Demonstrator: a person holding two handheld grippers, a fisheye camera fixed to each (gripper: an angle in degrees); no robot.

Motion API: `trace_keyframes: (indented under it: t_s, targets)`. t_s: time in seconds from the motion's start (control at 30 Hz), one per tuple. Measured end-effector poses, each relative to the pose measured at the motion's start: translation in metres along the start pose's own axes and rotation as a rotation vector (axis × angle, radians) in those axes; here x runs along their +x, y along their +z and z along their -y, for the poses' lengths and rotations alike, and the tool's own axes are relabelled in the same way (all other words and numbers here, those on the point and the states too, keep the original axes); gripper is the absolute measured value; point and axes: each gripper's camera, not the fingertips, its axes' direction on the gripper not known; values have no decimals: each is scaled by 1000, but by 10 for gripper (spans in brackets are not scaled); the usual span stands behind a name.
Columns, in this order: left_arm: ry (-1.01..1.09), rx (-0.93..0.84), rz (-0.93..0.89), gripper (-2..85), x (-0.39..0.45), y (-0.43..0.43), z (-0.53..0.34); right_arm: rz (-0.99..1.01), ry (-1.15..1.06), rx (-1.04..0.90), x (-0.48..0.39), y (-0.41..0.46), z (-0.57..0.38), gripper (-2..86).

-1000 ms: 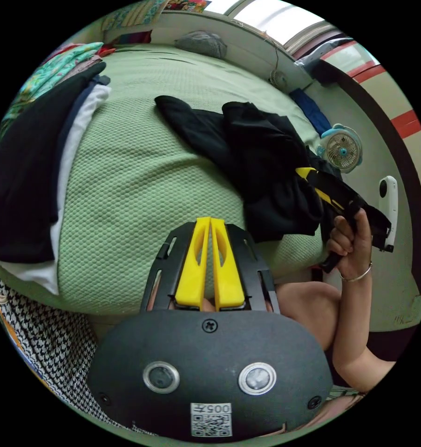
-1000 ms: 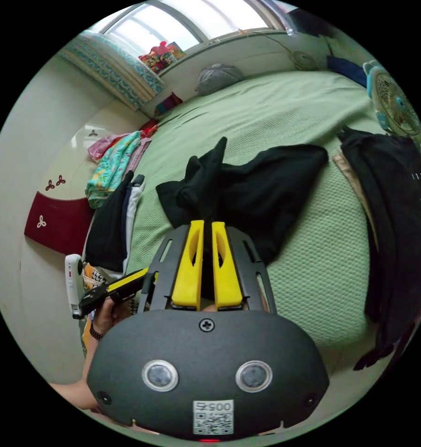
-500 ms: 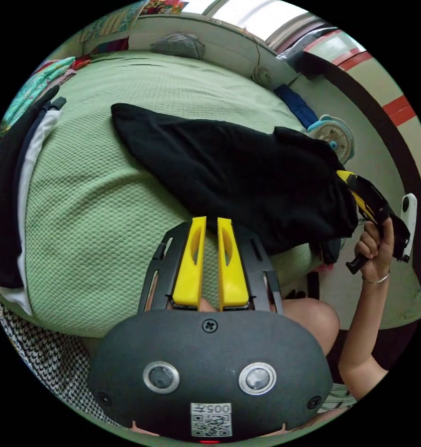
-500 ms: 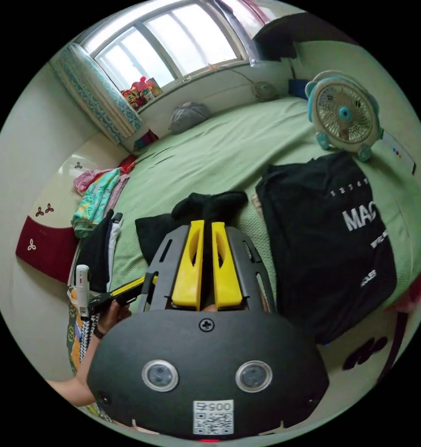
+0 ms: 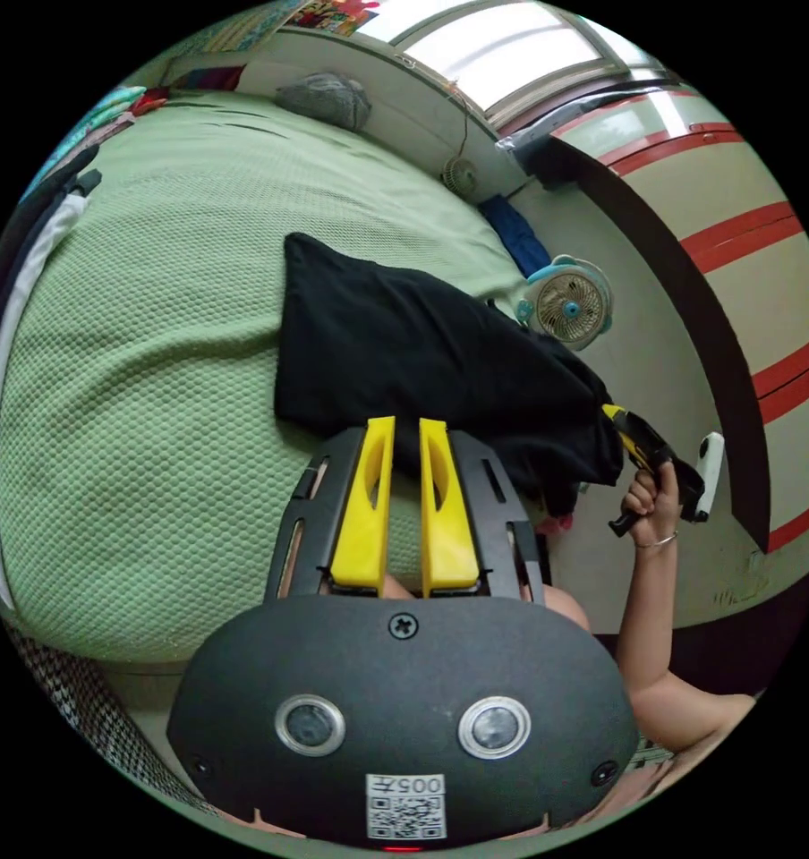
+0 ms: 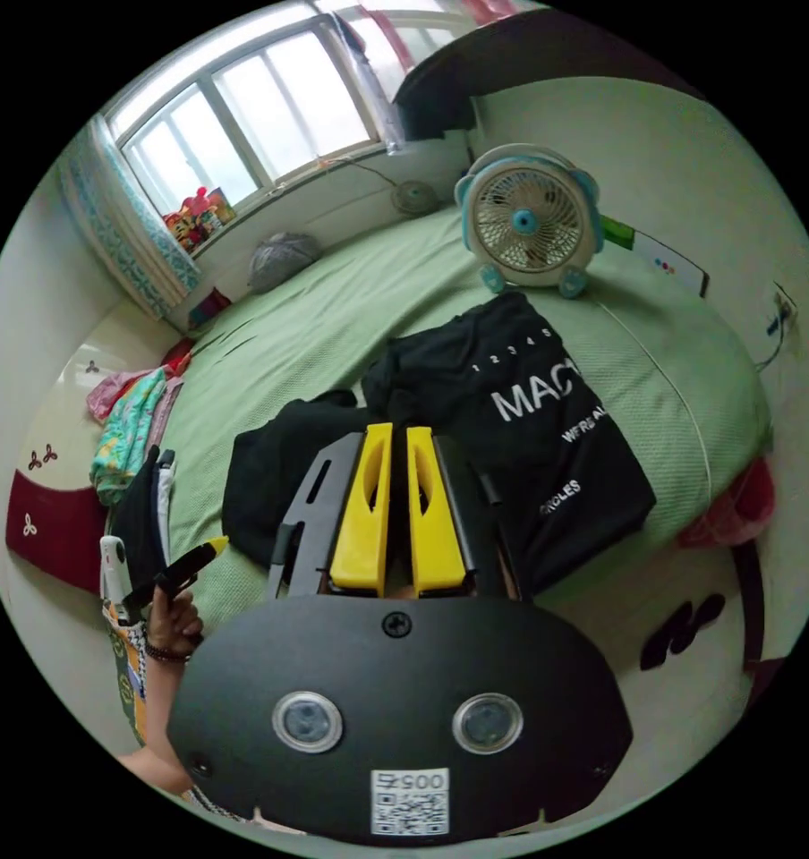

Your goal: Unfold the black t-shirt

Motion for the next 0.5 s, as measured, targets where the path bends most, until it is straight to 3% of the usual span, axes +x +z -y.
trace_keyframes:
  t_s: [0.23, 0.4, 0.5]
  targets:
    - [-72, -25, 44, 101, -2, 12, 6, -86, 76, 86, 21, -26, -14, -9]
    - [41, -112, 70, 147, 28, 41, 8, -123, 61, 69, 22, -29, -22, -9]
    - [124, -141, 185, 170, 53, 60, 8, -127, 33, 75, 14, -31, -27, -9]
